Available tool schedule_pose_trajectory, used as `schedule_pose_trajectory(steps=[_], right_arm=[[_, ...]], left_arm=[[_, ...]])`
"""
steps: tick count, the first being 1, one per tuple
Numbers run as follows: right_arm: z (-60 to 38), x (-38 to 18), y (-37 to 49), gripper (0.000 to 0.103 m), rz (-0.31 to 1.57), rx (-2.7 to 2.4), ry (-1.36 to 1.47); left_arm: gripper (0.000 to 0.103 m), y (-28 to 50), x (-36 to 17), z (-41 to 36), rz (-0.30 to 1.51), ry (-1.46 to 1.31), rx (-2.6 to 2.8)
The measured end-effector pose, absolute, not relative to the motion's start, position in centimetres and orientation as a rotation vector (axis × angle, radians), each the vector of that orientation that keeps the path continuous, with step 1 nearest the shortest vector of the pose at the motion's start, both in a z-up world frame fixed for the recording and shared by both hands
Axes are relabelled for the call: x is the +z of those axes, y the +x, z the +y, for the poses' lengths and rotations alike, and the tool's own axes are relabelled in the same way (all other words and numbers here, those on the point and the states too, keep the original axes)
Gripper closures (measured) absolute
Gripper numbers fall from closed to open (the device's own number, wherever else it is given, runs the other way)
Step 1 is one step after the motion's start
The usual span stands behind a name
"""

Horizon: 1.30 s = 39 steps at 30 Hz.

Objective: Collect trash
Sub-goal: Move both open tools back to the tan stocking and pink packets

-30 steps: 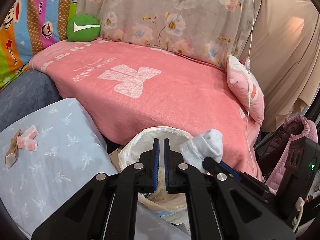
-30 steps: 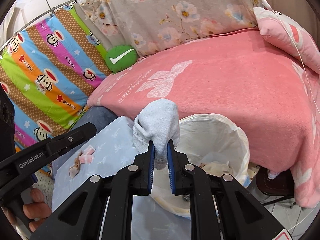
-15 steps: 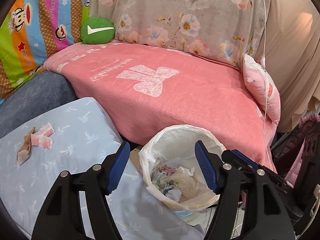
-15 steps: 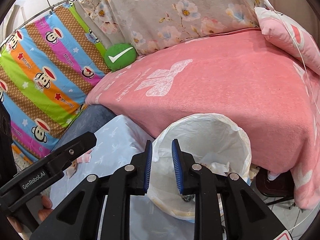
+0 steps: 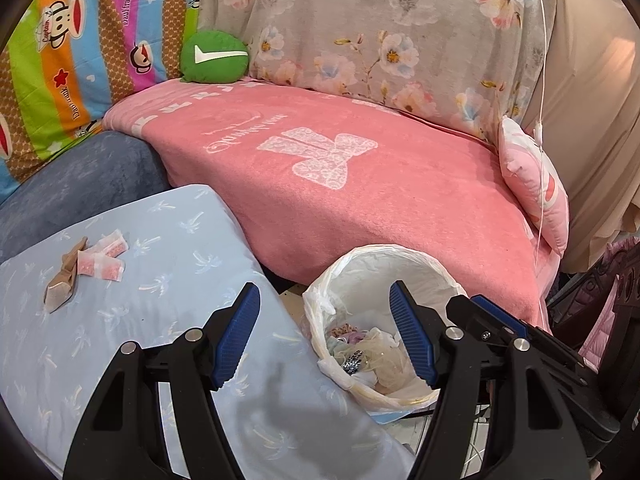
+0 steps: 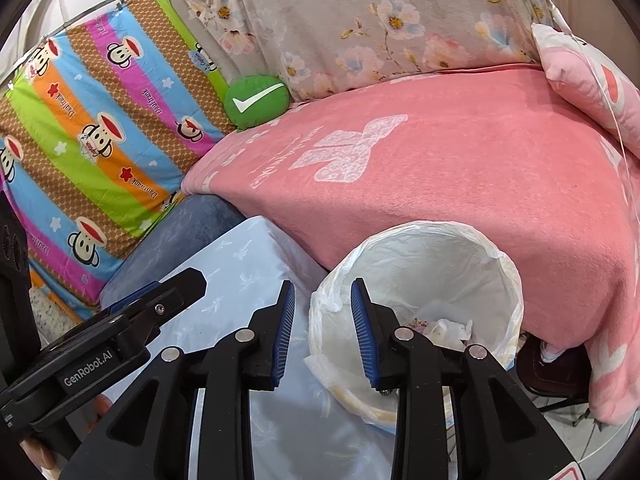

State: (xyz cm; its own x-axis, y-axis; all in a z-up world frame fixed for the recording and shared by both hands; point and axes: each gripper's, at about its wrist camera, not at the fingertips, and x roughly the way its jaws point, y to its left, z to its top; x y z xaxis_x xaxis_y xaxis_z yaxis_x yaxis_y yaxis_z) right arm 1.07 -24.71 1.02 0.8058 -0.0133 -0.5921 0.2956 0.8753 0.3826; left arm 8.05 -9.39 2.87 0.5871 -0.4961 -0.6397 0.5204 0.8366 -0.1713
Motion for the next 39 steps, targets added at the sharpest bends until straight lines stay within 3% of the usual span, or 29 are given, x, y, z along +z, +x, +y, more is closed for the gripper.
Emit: schedule_pose_trajectory(steps=[13,19,39], right_arm=[[-21.0,1.9,2.4,0.072,0.641,-0.119,0.422],[-18.6,2.2,3.4,0.066,0.652,-0.090,0.384],[-7.8,1.9,9.0,0.061,0.722,0.053,0.250]], left_arm=[[0.039,8.5,2.6,-5.5,0.735,-0.012,-0.539],[0.039,8.9,2.5,-3.6,0.733,-0.030,-0.508],[0.032,11.9,0.7,6.3,0.761,-0.112,-0.330]])
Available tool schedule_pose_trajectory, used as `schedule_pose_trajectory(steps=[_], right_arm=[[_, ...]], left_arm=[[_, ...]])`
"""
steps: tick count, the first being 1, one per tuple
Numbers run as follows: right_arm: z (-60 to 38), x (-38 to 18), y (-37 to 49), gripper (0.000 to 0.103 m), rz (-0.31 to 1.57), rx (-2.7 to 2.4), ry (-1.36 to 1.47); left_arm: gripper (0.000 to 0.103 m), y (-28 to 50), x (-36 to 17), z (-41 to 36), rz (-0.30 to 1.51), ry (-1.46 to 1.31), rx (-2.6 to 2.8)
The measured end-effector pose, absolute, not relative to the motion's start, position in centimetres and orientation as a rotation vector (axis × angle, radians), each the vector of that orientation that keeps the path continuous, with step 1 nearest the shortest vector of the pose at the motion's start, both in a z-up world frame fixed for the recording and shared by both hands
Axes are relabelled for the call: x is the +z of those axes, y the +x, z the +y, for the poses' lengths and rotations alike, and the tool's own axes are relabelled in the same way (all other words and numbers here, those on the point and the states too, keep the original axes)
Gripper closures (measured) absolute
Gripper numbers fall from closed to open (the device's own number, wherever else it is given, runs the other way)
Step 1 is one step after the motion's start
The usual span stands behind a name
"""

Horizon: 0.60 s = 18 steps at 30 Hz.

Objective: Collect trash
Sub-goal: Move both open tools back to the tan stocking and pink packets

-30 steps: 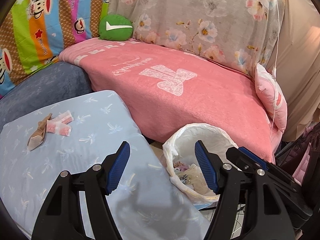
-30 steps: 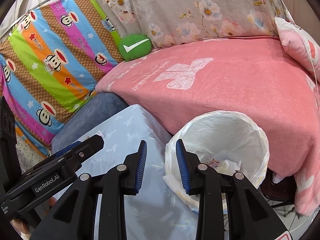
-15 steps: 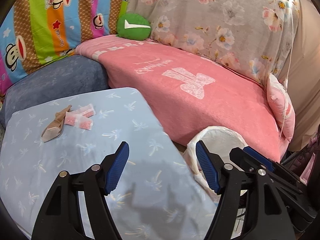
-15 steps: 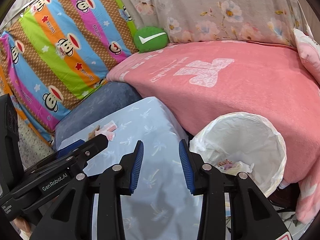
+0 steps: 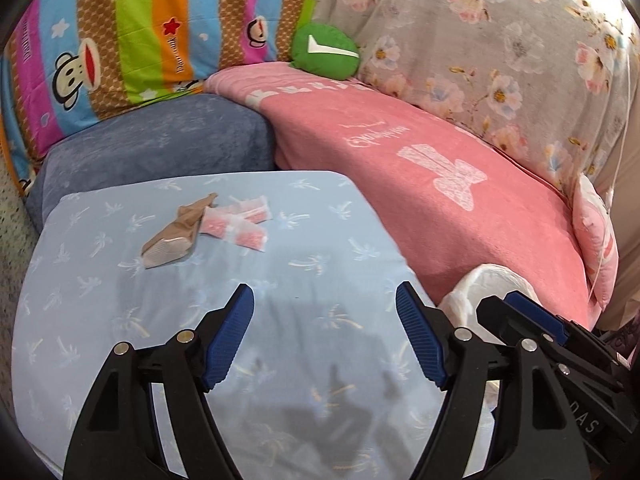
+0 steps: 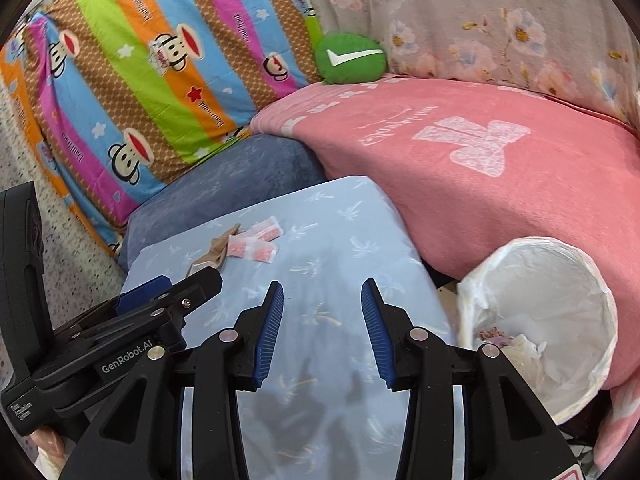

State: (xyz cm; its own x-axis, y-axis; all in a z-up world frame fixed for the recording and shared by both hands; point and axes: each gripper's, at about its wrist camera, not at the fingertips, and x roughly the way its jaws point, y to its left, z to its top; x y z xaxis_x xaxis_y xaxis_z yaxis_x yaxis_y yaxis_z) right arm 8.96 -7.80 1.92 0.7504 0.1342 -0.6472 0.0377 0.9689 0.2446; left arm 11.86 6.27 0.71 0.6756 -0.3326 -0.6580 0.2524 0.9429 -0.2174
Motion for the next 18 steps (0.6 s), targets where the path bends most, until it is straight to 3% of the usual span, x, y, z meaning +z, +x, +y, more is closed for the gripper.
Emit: schedule_pose_trajectory(steps=[18], right_arm=[[1.4,-2.8,19.2,0.057,0.813,0.147,0.161]], left_arm=[[0.017,17.9,-3.1,15.5,0.813,-0.132,-0.117]])
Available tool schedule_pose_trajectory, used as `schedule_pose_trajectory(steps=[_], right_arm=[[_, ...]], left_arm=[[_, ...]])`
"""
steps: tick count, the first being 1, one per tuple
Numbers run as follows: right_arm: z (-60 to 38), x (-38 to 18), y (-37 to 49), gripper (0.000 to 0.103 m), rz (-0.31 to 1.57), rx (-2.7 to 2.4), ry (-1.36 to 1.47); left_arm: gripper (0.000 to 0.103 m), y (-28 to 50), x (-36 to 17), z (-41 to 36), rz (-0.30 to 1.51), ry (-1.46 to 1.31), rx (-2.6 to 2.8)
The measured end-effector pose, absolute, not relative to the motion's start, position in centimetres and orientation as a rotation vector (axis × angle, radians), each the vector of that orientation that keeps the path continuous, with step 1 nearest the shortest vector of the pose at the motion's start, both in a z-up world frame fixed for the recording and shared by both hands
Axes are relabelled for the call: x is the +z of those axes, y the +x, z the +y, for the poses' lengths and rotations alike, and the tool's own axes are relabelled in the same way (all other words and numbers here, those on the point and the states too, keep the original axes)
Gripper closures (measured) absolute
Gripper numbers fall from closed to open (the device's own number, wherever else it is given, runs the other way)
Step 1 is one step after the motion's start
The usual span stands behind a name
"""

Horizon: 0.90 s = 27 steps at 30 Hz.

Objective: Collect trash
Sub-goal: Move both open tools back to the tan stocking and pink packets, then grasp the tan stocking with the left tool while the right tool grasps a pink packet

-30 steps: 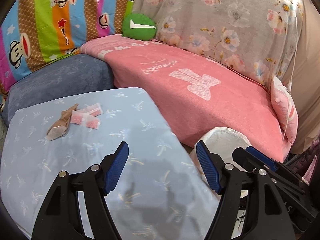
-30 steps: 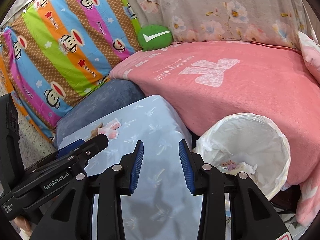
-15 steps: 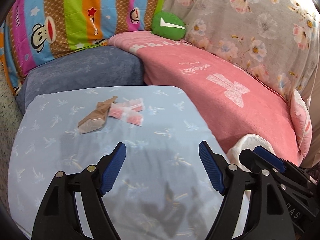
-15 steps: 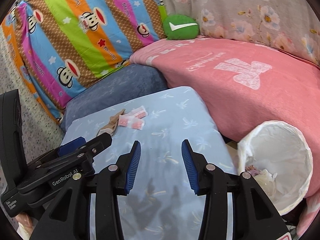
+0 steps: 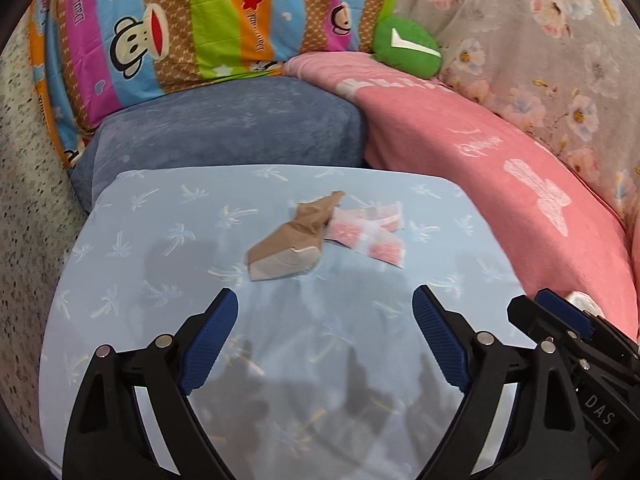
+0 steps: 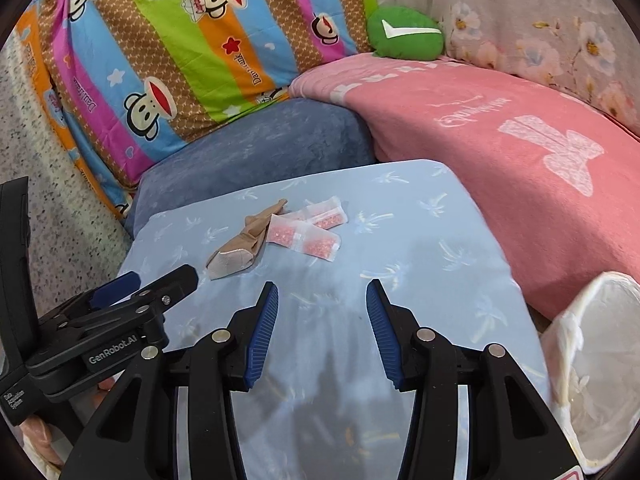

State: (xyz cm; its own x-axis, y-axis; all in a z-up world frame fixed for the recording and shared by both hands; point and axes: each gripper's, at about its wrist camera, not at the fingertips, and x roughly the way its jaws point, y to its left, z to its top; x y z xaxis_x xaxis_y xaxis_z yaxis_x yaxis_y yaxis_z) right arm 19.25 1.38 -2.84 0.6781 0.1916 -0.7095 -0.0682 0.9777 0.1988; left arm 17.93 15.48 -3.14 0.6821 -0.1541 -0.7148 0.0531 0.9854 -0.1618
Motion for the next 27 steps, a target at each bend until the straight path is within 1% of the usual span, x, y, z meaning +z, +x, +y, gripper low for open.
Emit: schedule_pose_trajectory(steps=[5,8,19,20,22,23,24,25,26,27], right_arm=[[2.8,-5.0,23.5,0.057,0.841,0.139,0.158],[3.2,-6.3,26.0,0.052,0.851,0.130,0.168],[4.3,-11.2,32.9,0.052,0.917,0.104,0.165],[4.4,-11.6,33.2,0.052,0.924,0.104,0.164],[4.6,-12.5,33.6,0.052,0.944,0.112,0.159],[4.7,-12.9,33.6,0.055,0.954,0.116,0.159],[4.8,-13.1,33.5,0.061,0.951,0.118,0.153],[5.0,-13.1,33.4,0.067,0.943,0.115,0.139],[5.1,-13.2,33.2,0.075,0.946,0.122,0.131],[5.1,-13.2,33.0,0.080,0.948,0.132,0.133]], left_arm=[[0.017,21.2,-5.2,17.0,0.853,-0.146,-0.083],[0.017,23.1,-6.4,17.3,0.879,-0.150,-0.074],[0.017,27.7,-10.4,17.8,0.956,-0.203,-0.064],[0.019,27.8,-10.7,17.9,0.961,-0.213,-0.067],[0.028,27.8,-11.1,17.9,0.971,-0.223,-0.079],[0.036,27.8,-11.3,17.9,0.981,-0.229,-0.090],[0.040,27.8,-11.4,17.9,0.987,-0.232,-0.092],[0.043,27.4,-11.4,17.9,0.973,-0.227,-0.081],[0.050,27.3,-11.3,18.0,0.970,-0.223,-0.081],[0.055,27.2,-11.3,18.0,0.971,-0.222,-0.080]])
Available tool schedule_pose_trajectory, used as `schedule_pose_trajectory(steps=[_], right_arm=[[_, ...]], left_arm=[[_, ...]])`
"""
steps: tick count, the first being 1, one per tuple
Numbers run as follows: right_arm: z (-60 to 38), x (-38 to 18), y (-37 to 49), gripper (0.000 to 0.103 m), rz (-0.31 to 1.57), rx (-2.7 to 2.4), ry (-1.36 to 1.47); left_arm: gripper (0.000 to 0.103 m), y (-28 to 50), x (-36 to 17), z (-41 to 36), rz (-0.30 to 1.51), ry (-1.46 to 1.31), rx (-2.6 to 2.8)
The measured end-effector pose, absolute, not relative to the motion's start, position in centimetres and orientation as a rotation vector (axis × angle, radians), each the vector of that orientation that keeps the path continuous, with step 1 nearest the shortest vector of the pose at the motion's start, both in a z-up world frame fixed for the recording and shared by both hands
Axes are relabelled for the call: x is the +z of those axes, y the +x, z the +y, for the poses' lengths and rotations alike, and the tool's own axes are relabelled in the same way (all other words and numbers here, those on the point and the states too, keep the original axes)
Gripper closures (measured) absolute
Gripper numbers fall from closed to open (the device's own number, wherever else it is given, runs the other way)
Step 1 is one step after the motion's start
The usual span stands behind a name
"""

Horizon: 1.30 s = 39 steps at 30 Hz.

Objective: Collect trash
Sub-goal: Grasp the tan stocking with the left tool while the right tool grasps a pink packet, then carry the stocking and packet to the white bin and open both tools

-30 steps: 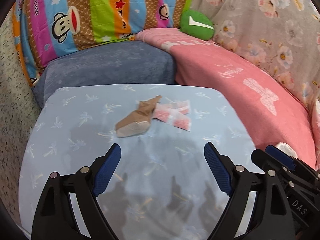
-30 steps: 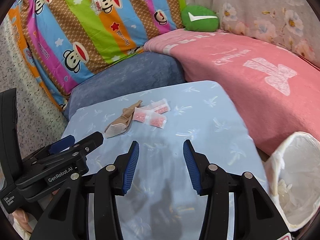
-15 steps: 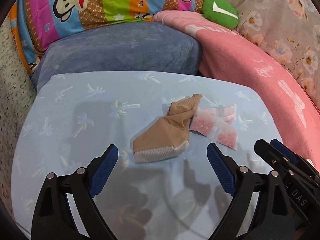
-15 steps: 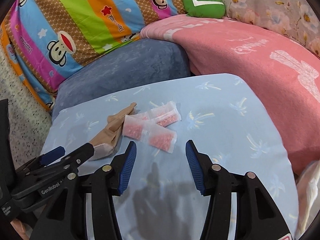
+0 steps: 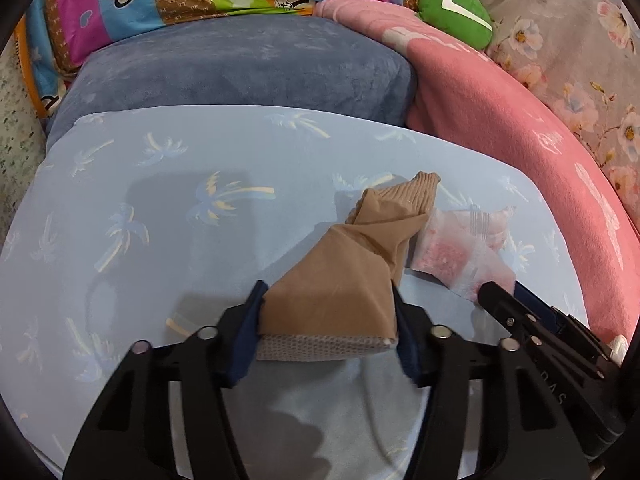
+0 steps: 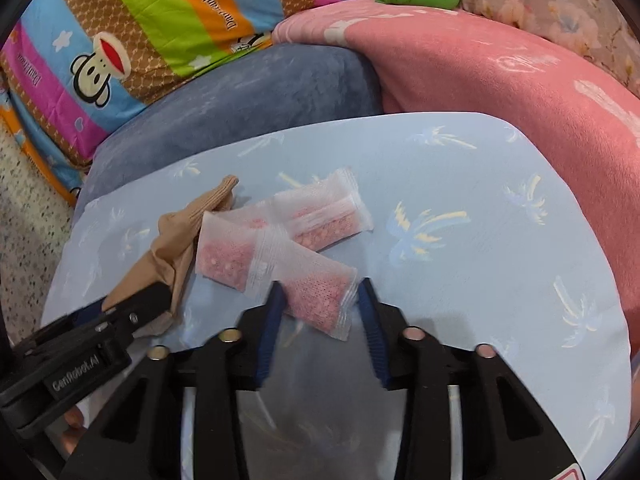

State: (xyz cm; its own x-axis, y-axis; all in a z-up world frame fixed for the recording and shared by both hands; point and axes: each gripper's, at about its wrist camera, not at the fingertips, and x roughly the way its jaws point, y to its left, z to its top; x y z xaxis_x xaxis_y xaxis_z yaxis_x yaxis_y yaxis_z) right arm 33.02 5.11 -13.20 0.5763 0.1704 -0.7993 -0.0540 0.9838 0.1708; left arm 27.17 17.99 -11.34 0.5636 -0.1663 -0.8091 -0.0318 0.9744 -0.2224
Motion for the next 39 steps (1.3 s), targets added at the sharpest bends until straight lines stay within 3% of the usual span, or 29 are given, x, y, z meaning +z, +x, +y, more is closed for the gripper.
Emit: schedule_pose_trajectory(steps=[2,5,7,39], right_arm=[[5.0,-13.2,32.6,0.091,0.963,0.151,0.155],[4.7,-13.0,31.3,0.092,0.968,0.156,0.154],[4.4,-12.6,29.9,0.092,0.964,0.151,0.151],[-15.7,4.4,4.7,0.092,0.584,-0.074,0.334]], left_arm=[[0.065,27.0,-11.3,17.9,0.971,-0.225,-0.079],[0.075,26.4,-10.9,17.8,0.968,-0.234,-0.087],[0.077,25.5,-10.5,17.5,0.964,-0.232,-0.090],[0.078,10.1,1.7,0.8,0.785,-0.078,-0.403]])
